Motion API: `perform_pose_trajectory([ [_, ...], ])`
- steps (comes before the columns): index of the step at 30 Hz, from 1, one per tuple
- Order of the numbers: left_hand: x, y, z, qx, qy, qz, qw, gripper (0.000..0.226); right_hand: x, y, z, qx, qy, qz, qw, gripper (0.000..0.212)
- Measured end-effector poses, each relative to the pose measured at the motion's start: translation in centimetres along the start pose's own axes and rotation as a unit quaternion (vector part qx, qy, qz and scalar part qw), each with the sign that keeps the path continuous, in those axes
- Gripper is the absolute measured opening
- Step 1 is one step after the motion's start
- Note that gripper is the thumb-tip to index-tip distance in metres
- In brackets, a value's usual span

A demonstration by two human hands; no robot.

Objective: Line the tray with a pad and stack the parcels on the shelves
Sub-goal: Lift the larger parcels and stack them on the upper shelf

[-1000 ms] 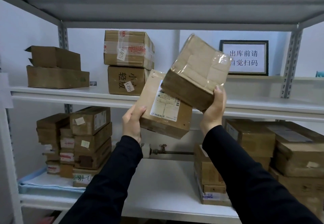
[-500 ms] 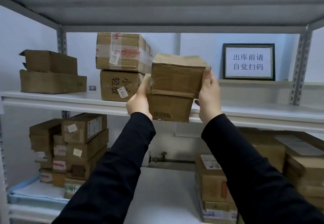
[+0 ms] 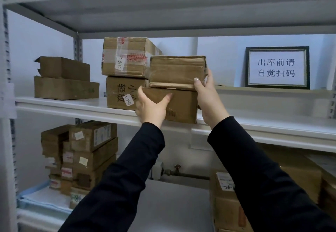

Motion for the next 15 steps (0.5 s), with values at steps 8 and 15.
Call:
perform_pose_trajectory([
  [8,-0.2,-0.2,1.9,0.007,-0.036,-0.007,0.999,0.087,3.4,-0.3,-0.8,-0.012,-0.028,0.004,1.0,0.082],
  [15,-2.1,-1.4,1.8,0.026,-0.151,0.045,0.987,0.078,5.4,0.3,1.0,0.012,0.022,0.021,0.999,0.085],
])
Point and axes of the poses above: each hand's wrist, its own y-axis away from the middle knuckle, its own z-axis out of the palm, x = y × z, the point moved 4 cm from there along -y, towards the middle knuckle, and after that the axes turned 13 degrees about x, right-handed, at the moved point
